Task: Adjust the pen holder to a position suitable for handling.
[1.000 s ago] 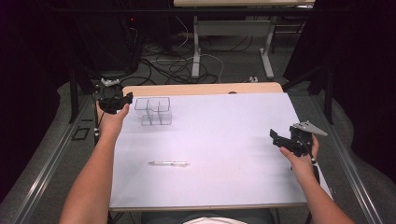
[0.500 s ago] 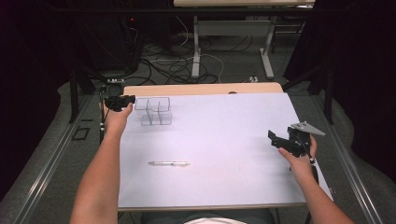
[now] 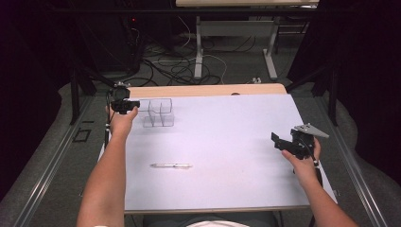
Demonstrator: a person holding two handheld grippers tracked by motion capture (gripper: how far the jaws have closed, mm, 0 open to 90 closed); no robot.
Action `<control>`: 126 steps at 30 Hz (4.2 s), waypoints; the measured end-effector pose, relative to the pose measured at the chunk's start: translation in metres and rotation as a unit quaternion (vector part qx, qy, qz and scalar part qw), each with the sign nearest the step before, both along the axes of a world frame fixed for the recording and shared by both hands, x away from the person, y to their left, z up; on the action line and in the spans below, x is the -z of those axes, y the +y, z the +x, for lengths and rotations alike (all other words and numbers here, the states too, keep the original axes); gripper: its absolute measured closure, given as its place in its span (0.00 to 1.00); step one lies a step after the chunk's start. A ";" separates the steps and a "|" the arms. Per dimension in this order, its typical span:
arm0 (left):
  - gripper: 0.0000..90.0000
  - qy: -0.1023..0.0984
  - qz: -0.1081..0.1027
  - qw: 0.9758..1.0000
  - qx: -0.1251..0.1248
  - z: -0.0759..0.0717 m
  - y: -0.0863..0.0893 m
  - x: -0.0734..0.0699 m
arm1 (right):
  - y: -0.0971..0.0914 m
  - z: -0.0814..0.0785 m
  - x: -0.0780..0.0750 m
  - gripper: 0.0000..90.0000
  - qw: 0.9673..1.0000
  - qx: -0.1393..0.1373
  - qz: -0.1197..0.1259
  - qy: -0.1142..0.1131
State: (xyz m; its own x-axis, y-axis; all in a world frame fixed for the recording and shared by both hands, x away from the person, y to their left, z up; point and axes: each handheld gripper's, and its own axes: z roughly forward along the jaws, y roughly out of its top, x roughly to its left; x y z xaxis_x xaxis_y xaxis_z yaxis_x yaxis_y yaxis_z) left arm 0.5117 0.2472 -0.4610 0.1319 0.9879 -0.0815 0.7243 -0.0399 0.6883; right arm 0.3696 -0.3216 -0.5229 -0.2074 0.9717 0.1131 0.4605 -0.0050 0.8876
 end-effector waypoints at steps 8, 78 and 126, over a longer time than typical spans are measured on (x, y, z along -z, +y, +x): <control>0.96 0.013 0.016 1.000 0.002 0.002 -0.003 0.004 | 0.001 0.001 0.001 0.18 1.000 -0.002 -0.002 -0.003; 0.79 0.002 -0.111 0.992 0.051 -0.058 -0.061 -0.006 | 0.006 0.000 0.001 0.19 1.000 -0.011 0.000 0.005; 0.22 -0.067 -0.039 0.969 0.234 -0.133 -0.031 0.023 | 0.011 0.000 0.002 0.19 1.000 -0.028 -0.007 0.010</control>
